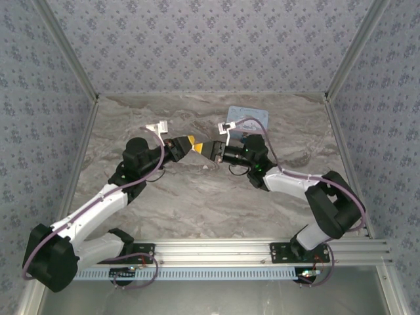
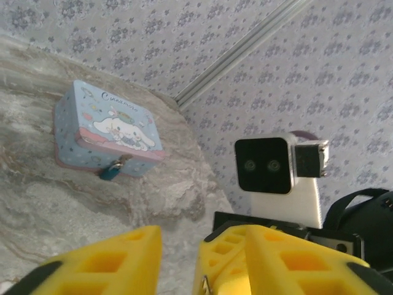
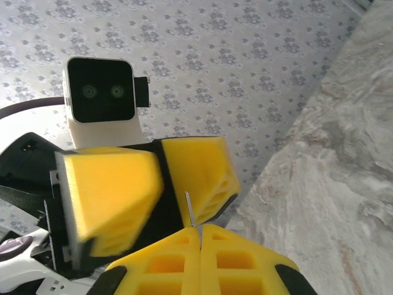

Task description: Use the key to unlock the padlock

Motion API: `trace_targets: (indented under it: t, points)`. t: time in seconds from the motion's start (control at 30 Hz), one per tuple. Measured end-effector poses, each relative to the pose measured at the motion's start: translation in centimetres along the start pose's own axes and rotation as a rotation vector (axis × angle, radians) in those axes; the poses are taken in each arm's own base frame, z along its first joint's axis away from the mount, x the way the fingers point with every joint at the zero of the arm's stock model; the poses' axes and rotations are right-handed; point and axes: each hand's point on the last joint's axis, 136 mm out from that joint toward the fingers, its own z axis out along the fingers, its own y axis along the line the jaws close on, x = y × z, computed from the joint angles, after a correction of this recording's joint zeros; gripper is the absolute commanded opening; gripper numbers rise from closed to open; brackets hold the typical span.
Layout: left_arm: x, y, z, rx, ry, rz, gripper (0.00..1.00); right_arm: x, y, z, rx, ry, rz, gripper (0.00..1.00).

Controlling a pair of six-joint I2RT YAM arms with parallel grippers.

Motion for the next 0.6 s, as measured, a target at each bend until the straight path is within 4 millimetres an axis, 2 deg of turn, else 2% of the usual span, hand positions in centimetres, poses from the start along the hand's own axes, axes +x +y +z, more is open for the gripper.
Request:
trace_targets:
  t: [0.2, 0.27, 0.4, 0.6]
  points:
    - [-0.9, -0.1, 0.6, -0.047, 0.022, 0.033, 0.90, 0.7, -1.6, -2.5, 0.183, 0.040, -0.047, 0.00]
    - [-1.3, 0.0, 1.2, -0.070, 0.034, 0.050, 0.97, 1.1, -2.3, -3.8, 0.265, 0.056, -0.061, 0.00]
    - [-1.4, 1.5, 3.5, -0.131, 0.088, 0.060, 0.99, 1.5, -4.4, -7.3, 0.437, 0.079, -0.073, 0.00]
    - [-0.1, 6.6, 9.0, -0.253, 0.214, 0.014, 0.99, 3.0, -7.0, -12.7, 0.666, 0.111, -0.046, 0.00]
